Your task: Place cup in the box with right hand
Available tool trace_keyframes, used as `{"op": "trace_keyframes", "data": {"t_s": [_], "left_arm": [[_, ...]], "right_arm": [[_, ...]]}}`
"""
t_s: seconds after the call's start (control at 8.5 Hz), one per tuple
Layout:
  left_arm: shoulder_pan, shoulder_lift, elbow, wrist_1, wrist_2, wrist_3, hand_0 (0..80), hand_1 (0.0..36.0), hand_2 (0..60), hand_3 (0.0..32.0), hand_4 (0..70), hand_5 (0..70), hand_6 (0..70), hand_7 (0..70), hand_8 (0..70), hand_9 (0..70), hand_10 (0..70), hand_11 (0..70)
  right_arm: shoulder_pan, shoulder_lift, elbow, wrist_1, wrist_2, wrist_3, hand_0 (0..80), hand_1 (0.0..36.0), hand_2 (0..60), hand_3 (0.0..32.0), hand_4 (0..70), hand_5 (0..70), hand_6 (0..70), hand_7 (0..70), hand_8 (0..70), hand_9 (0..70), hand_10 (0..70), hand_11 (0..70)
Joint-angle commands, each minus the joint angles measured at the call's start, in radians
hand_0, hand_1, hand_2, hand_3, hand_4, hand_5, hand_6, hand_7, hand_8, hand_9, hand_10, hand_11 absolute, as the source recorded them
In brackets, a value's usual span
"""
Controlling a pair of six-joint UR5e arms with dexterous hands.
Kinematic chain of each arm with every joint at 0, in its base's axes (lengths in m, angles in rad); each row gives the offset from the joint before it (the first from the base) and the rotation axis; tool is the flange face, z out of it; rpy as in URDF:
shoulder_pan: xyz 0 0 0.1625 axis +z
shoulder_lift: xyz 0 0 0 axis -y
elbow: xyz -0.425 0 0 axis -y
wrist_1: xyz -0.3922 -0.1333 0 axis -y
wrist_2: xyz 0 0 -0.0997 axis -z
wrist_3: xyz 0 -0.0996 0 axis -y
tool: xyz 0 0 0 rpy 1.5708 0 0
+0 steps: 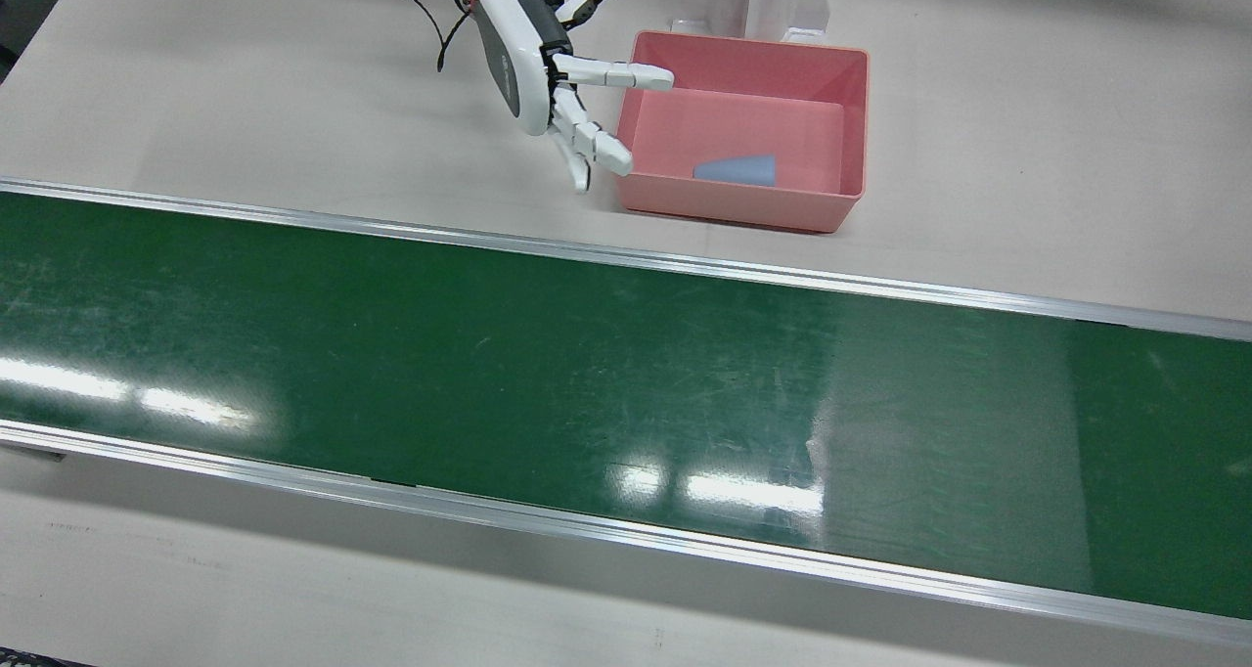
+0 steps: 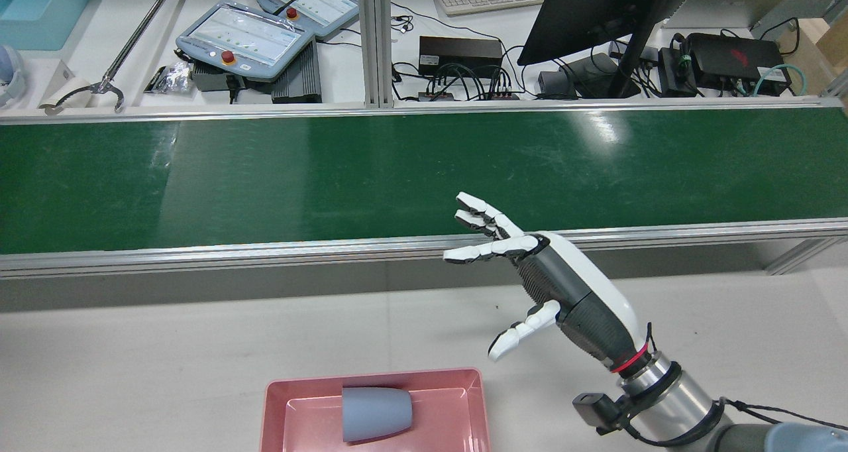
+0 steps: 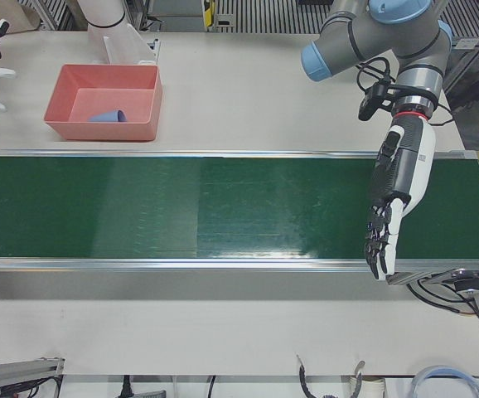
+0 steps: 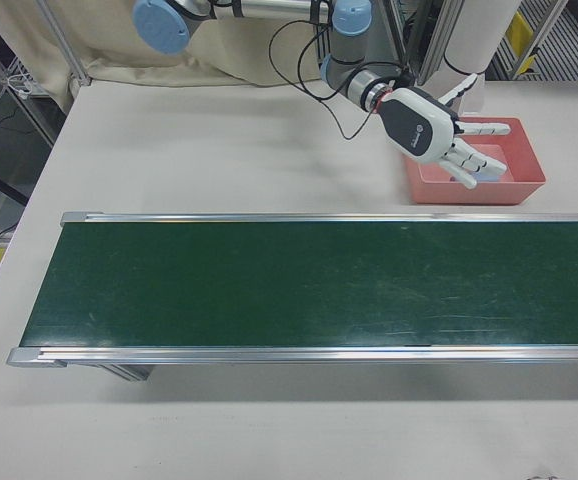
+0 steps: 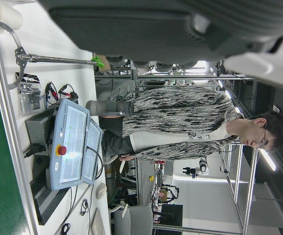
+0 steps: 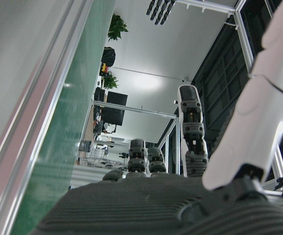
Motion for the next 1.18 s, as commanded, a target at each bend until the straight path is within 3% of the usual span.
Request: {"op": "trace_keyframes", "data": {"t_s": [0.0,0.12,0.24,0.35,0.47,0.59,0.71,0.82,0.94,1.06], "left_arm": [[0.0,-0.001,0.0,0.0,0.0,0.0,0.0,0.0,0.0,0.0,0.0,0.0,0.0,0.0,0.0,0.0,0.0,0.0],[0.0,0.0,0.0,0.0,0.0,0.0,0.0,0.0,0.0,0.0,0.0,0.0,0.0,0.0,0.0,0.0,0.0,0.0],[0.0,0.0,0.0,0.0,0.0,0.0,0.0,0.0,0.0,0.0,0.0,0.0,0.0,0.0,0.0,0.0,0.0,0.0],[0.0,0.0,0.002,0.0,0.0,0.0,0.0,0.0,0.0,0.0,0.0,0.0,0.0,0.0,0.0,0.0,0.0,0.0],[0.0,0.0,0.002,0.0,0.0,0.0,0.0,0.0,0.0,0.0,0.0,0.0,0.0,0.0,0.0,0.0,0.0,0.0],[0.0,0.0,0.002,0.0,0.0,0.0,0.0,0.0,0.0,0.0,0.0,0.0,0.0,0.0,0.0,0.0,0.0,0.0],[0.0,0.0,0.002,0.0,0.0,0.0,0.0,0.0,0.0,0.0,0.0,0.0,0.0,0.0,0.0,0.0,0.0,0.0],[0.0,0.0,0.002,0.0,0.0,0.0,0.0,0.0,0.0,0.0,0.0,0.0,0.0,0.0,0.0,0.0,0.0,0.0],[0.0,0.0,0.002,-0.001,0.0,0.0,0.0,0.0,0.0,0.0,0.0,0.0,0.0,0.0,0.0,0.0,0.0,0.0],[0.0,0.0,0.002,0.0,0.0,0.0,0.0,0.0,0.0,0.0,0.0,0.0,0.0,0.0,0.0,0.0,0.0,0.0]], "right_arm": [[0.34,-0.038,-0.018,-0.257,-0.203,0.343,52.3,14.4,6.7,0.0,31.5,5.1,5.3,17.6,10.7,19.1,1.0,2.9],[0.458,-0.038,-0.077,-0.277,-0.302,0.44,53.9,13.2,0.0,0.0,33.4,5.4,5.6,18.5,11.1,19.7,1.7,3.8],[0.574,-0.038,-0.145,-0.276,-0.403,0.507,52.3,18.3,16.6,0.0,28.1,5.8,5.9,19.3,11.5,20.4,3.2,6.2],[0.69,-0.038,-0.183,-0.273,-0.497,0.534,52.0,14.5,7.8,0.0,32.5,5.4,6.0,19.8,11.4,20.2,4.2,7.4],[0.812,-0.04,-0.229,-0.273,-0.594,0.574,51.7,13.3,4.9,0.0,32.2,5.3,6.2,20.9,11.6,20.8,4.4,7.7],[0.93,-0.052,-0.278,-0.271,-0.674,0.615,50.7,14.8,11.9,0.0,29.5,5.3,6.3,21.4,11.7,21.0,4.7,8.0],[1.047,-0.073,-0.314,-0.27,-0.746,0.635,51.2,13.9,8.4,0.0,30.6,5.4,6.4,21.9,11.9,21.3,5.0,8.5],[1.145,-0.082,-0.357,-0.261,-0.809,0.652,50.7,15.0,11.4,0.0,27.7,5.5,6.5,22.0,12.1,21.6,5.2,8.8],[1.212,-0.142,-0.4,-0.165,-0.832,0.657,52.1,12.3,1.8,0.0,32.7,5.5,6.7,23.5,12.6,22.6,4.8,8.2],[1.268,-0.171,-0.471,-0.061,-0.845,0.663,50.1,15.9,16.0,0.0,27.3,5.5,6.9,24.1,12.7,22.9,5.0,8.5]]}}
